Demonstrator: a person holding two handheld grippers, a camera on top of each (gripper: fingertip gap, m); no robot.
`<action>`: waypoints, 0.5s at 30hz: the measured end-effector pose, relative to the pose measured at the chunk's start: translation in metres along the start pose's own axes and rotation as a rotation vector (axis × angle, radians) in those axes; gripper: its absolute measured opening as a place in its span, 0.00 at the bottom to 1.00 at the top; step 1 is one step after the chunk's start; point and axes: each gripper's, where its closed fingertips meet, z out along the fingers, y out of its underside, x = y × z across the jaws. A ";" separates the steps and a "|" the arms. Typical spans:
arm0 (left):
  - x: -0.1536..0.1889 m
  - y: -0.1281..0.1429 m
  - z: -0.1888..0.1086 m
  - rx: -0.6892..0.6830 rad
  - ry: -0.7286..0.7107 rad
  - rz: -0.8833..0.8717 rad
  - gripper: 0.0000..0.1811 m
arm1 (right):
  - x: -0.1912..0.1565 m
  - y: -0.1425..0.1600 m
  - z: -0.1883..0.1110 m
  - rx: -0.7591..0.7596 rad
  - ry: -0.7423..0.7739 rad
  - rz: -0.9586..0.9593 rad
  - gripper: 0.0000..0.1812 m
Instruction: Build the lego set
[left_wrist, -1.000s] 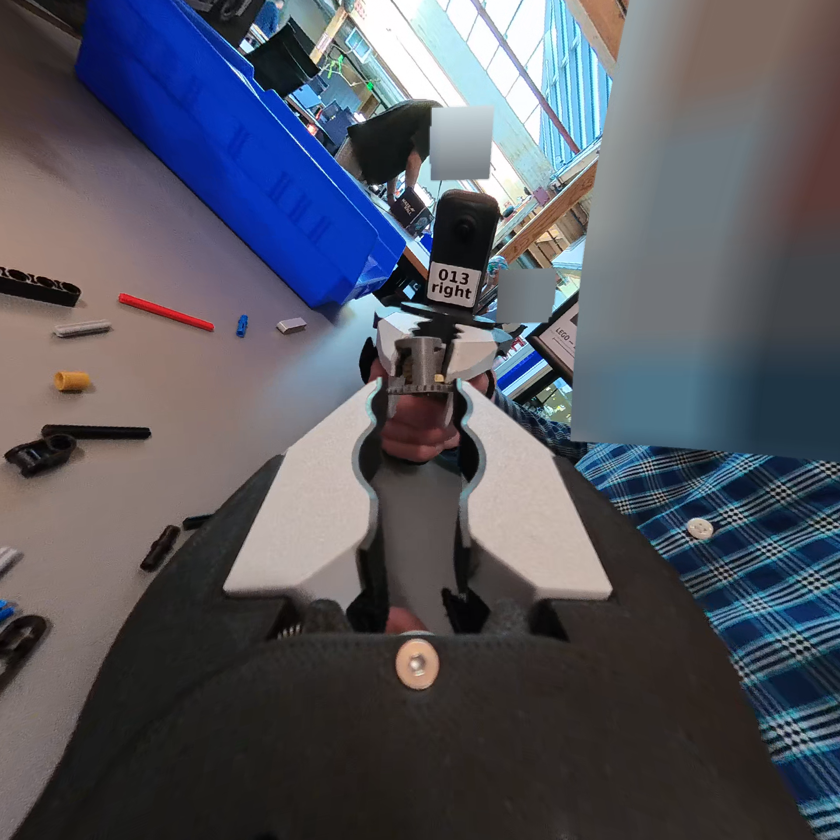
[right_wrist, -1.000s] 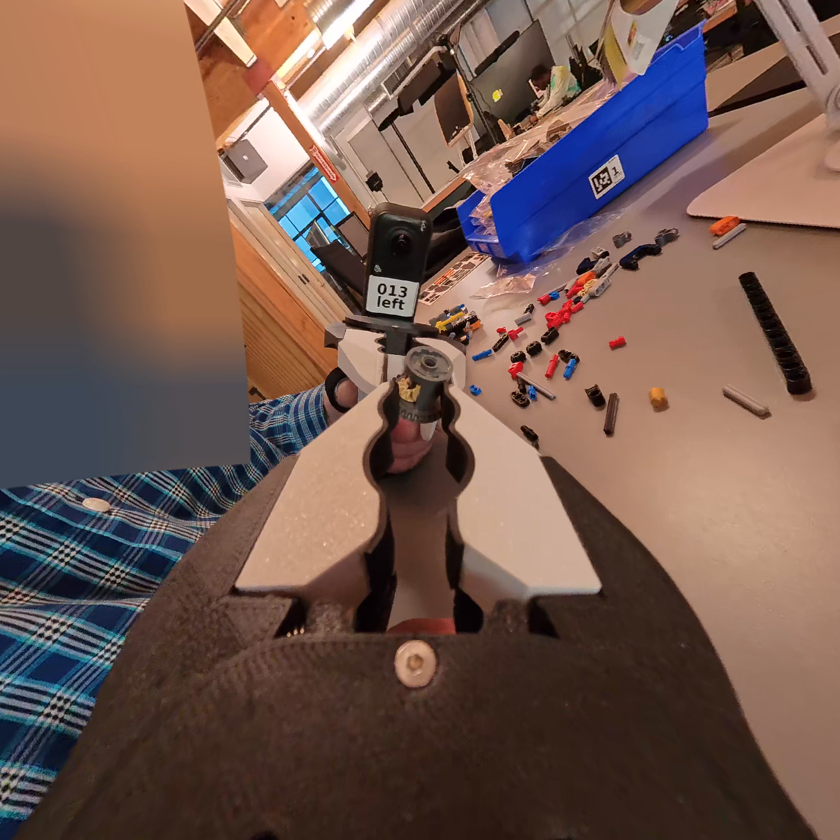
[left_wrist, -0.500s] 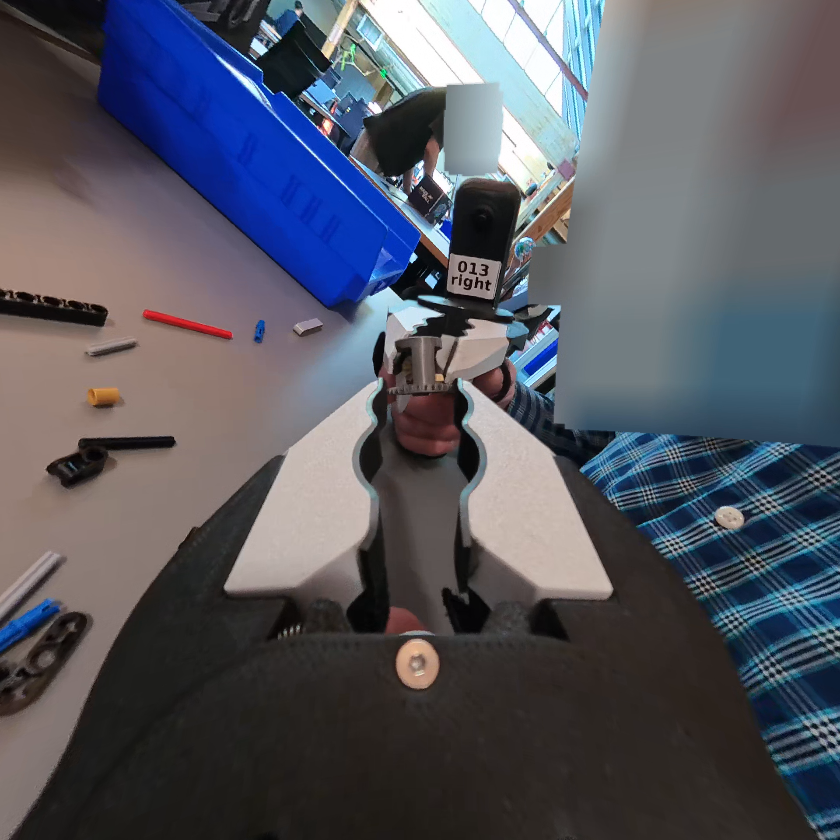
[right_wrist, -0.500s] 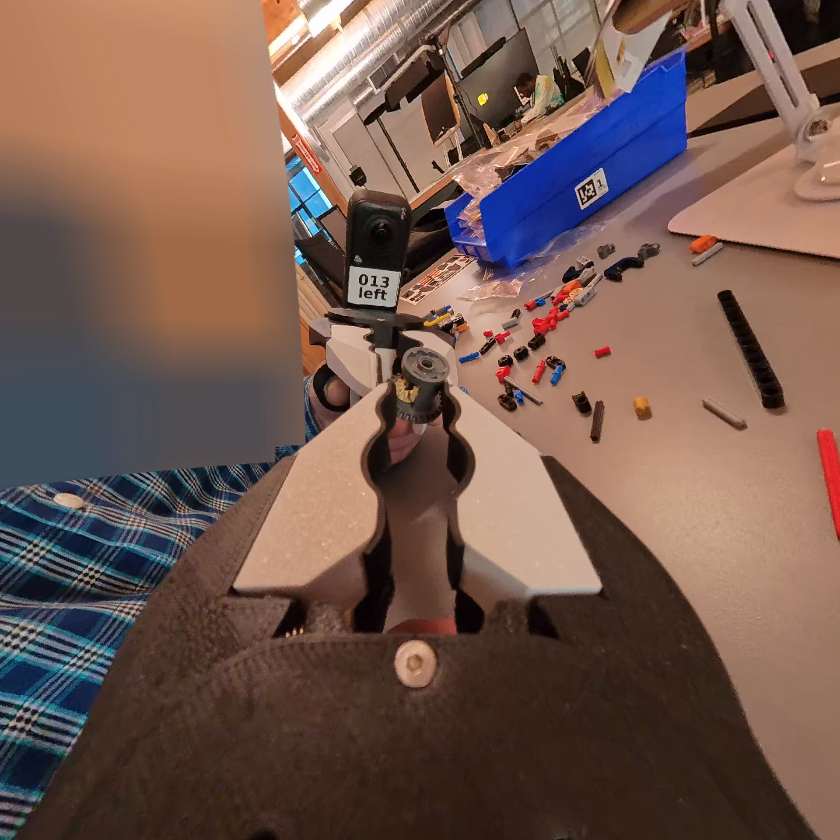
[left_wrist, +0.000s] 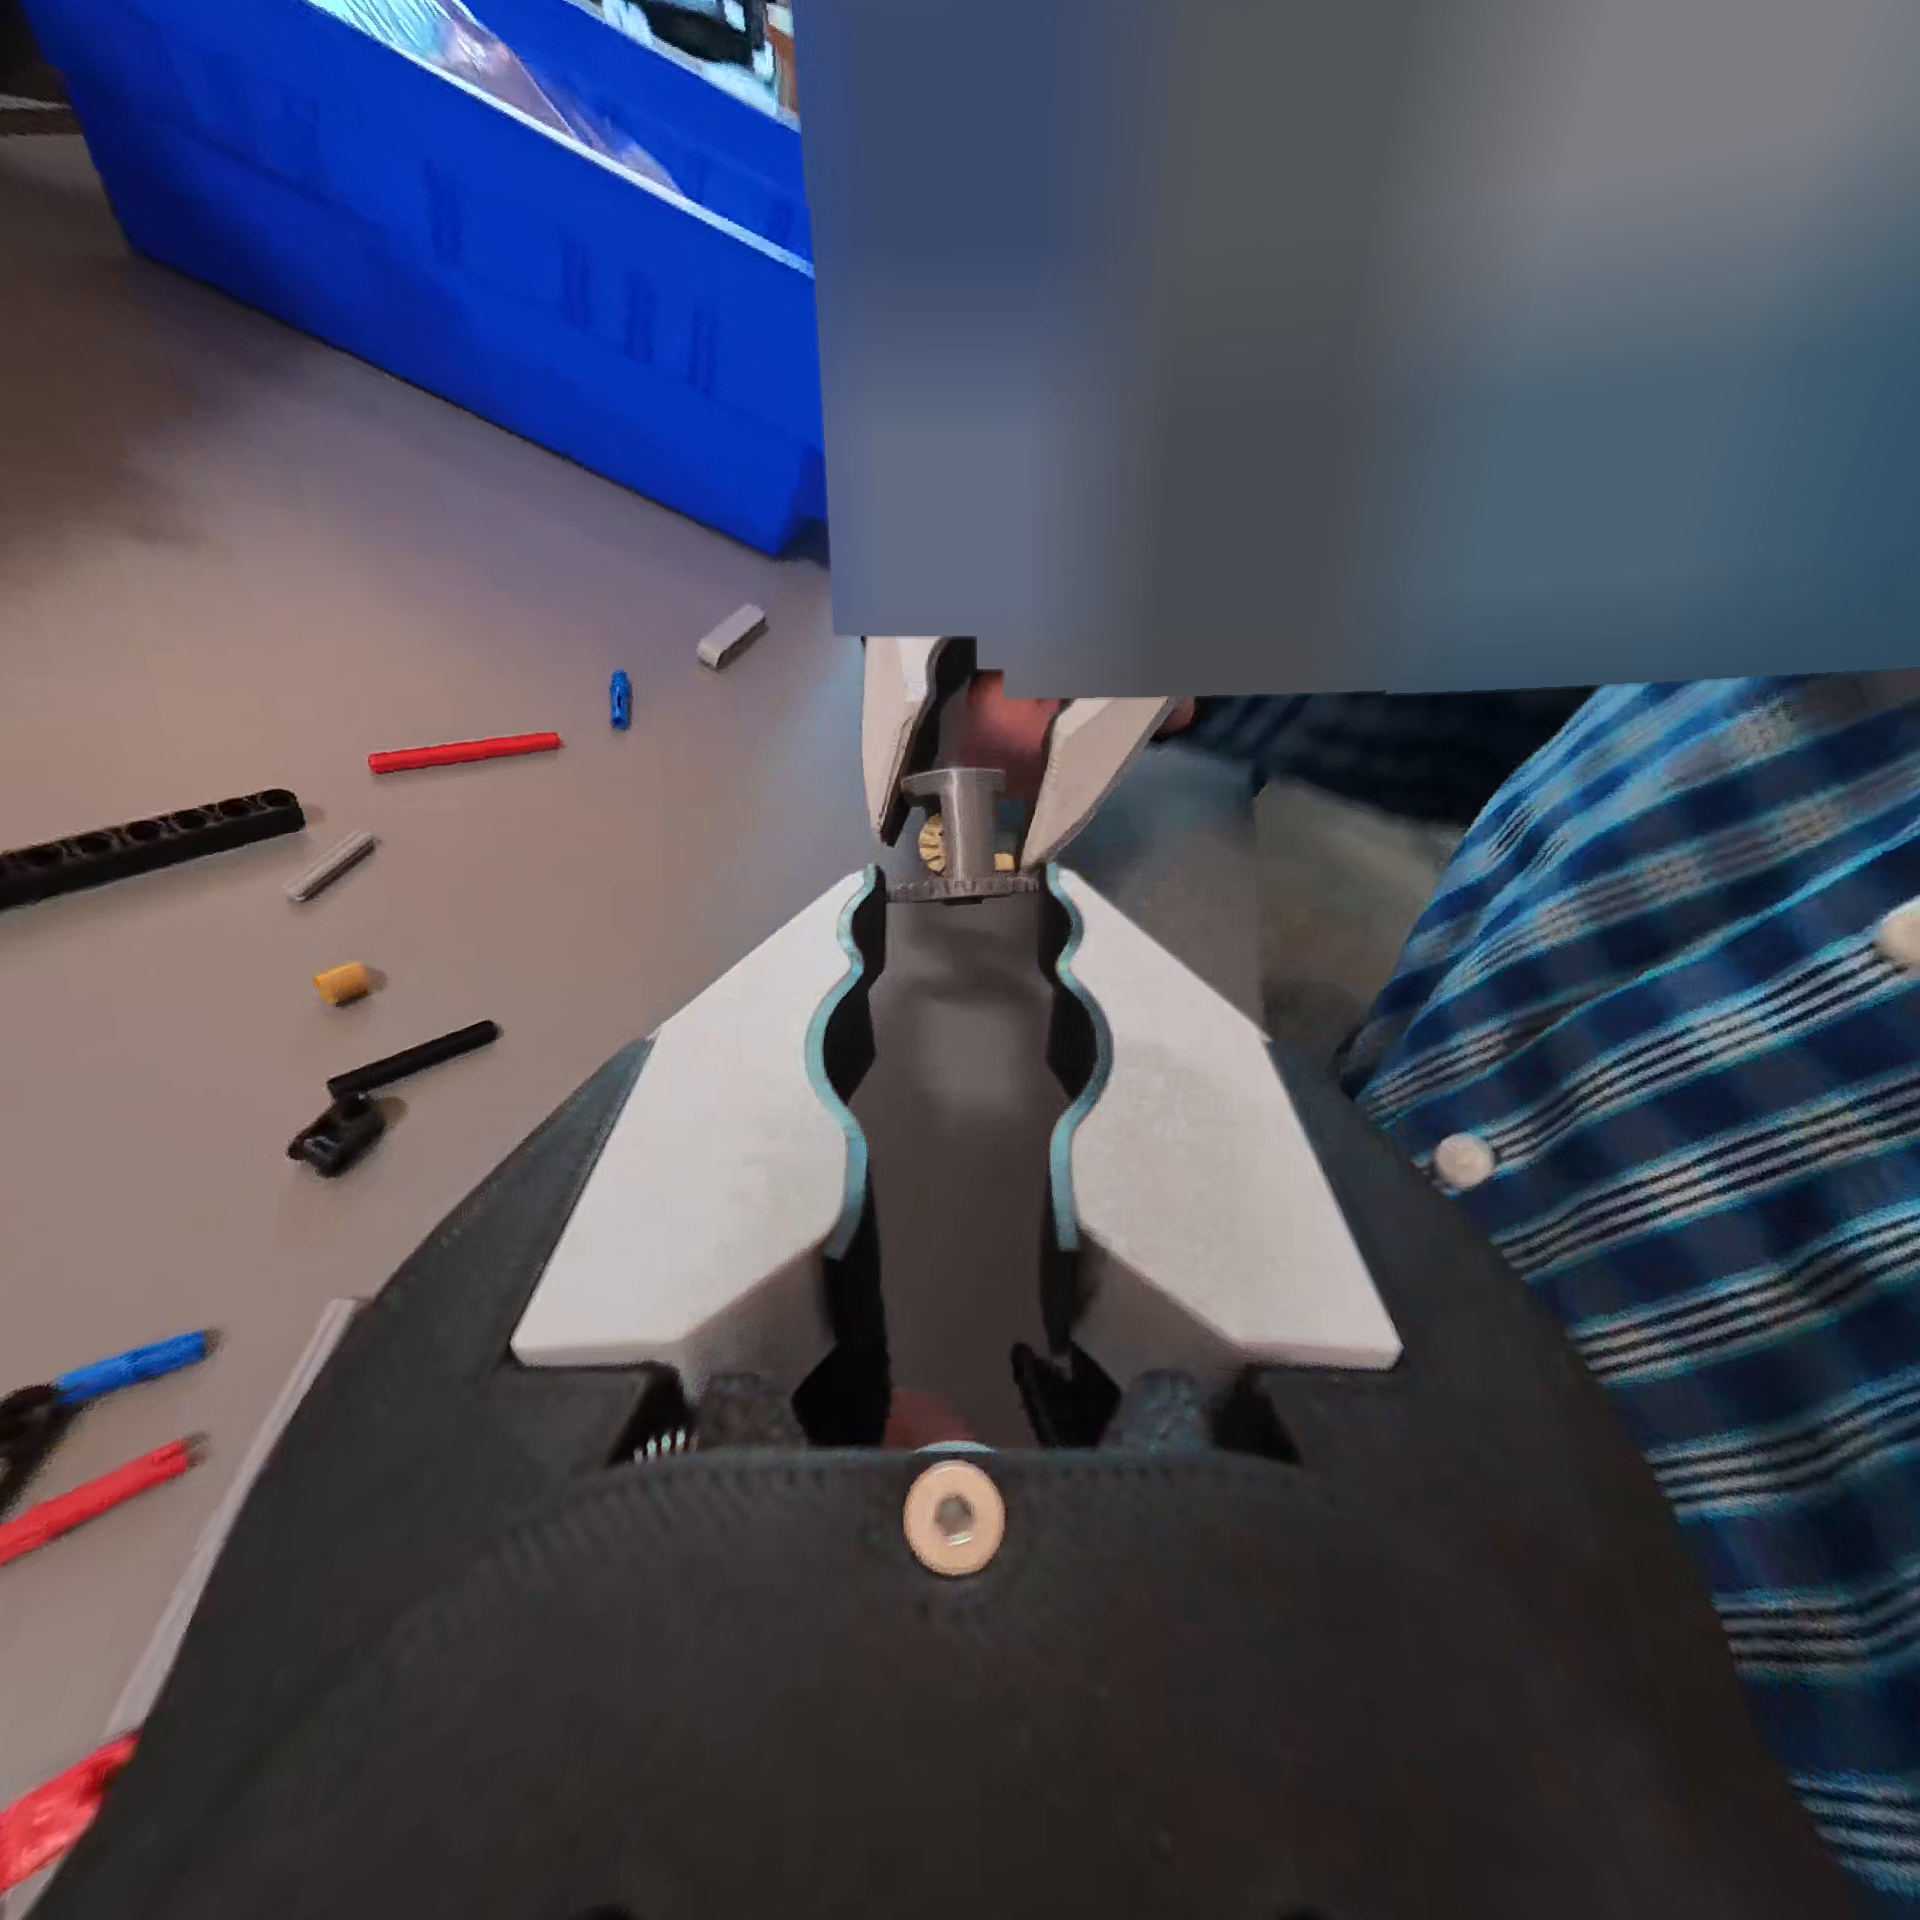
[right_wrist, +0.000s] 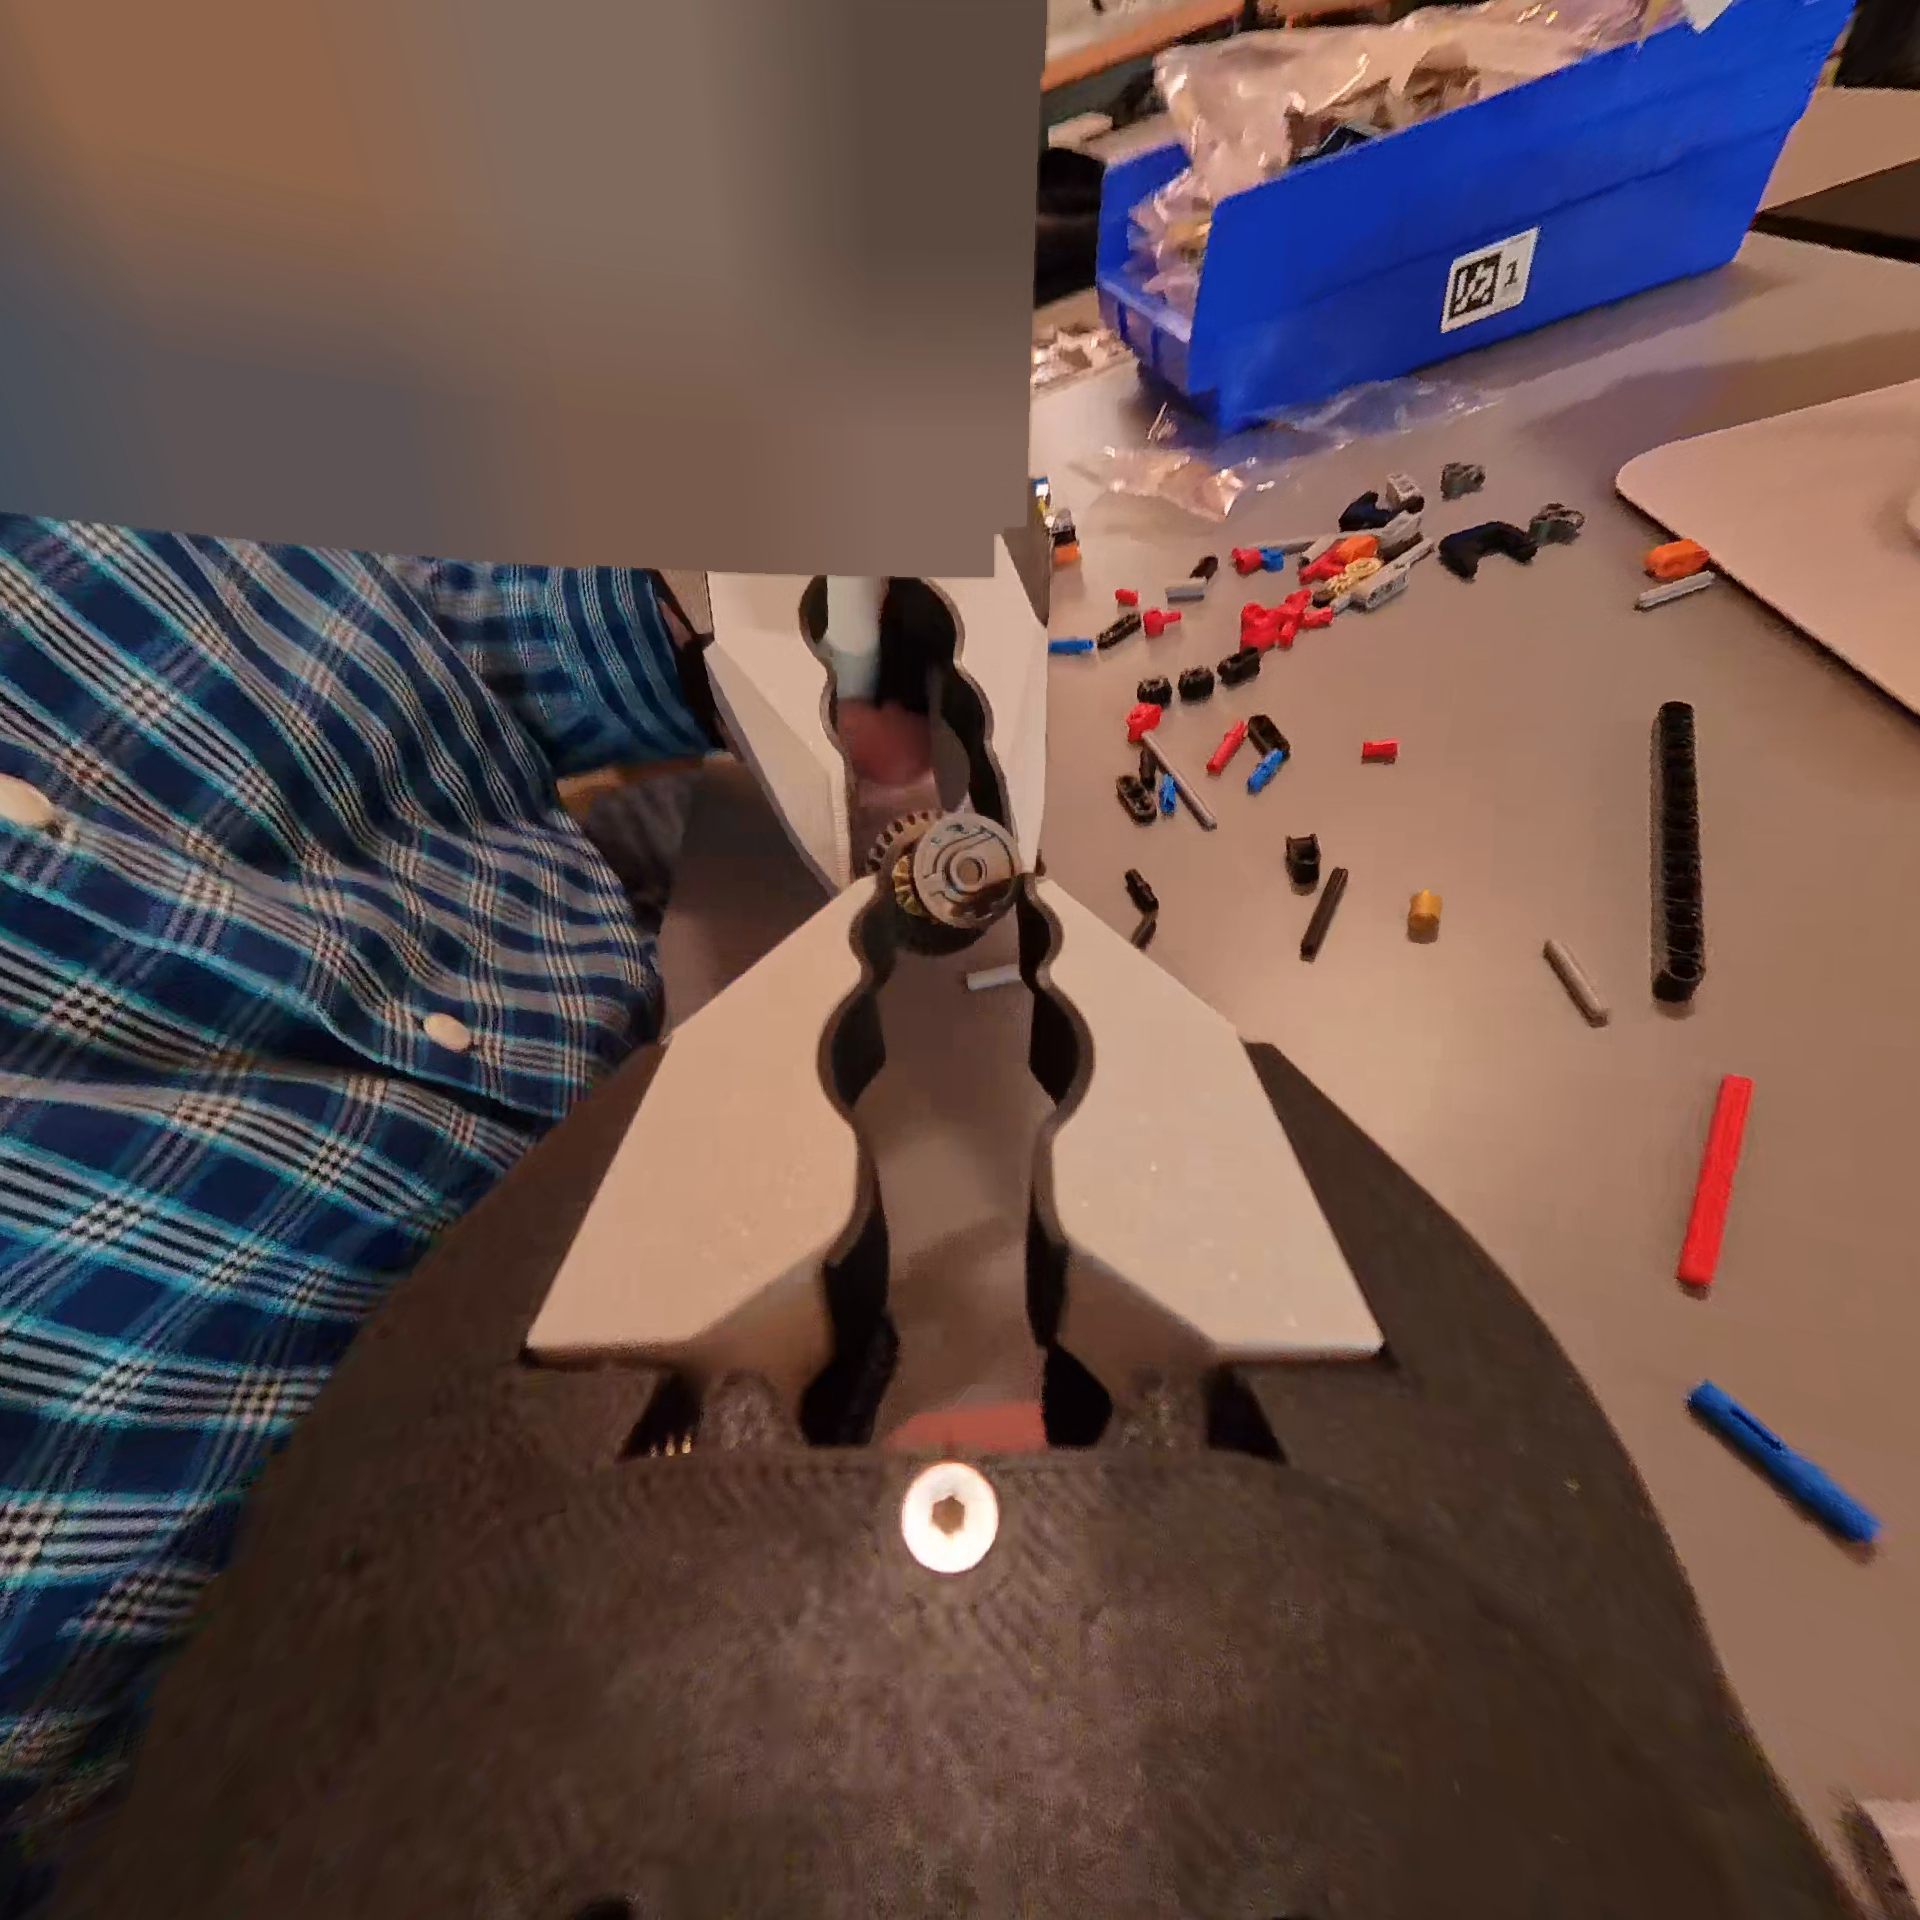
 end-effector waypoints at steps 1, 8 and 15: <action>0.001 0.003 0.001 -0.021 -0.006 0.028 0.15 | -0.001 0.003 0.000 -0.024 0.000 -0.021 0.12; 0.001 0.024 0.011 -0.188 -0.077 0.231 0.15 | -0.003 0.027 0.000 -0.217 0.043 -0.218 0.12; 0.002 0.043 0.022 -0.290 -0.135 0.355 0.15 | -0.003 0.050 0.000 -0.309 0.088 -0.336 0.11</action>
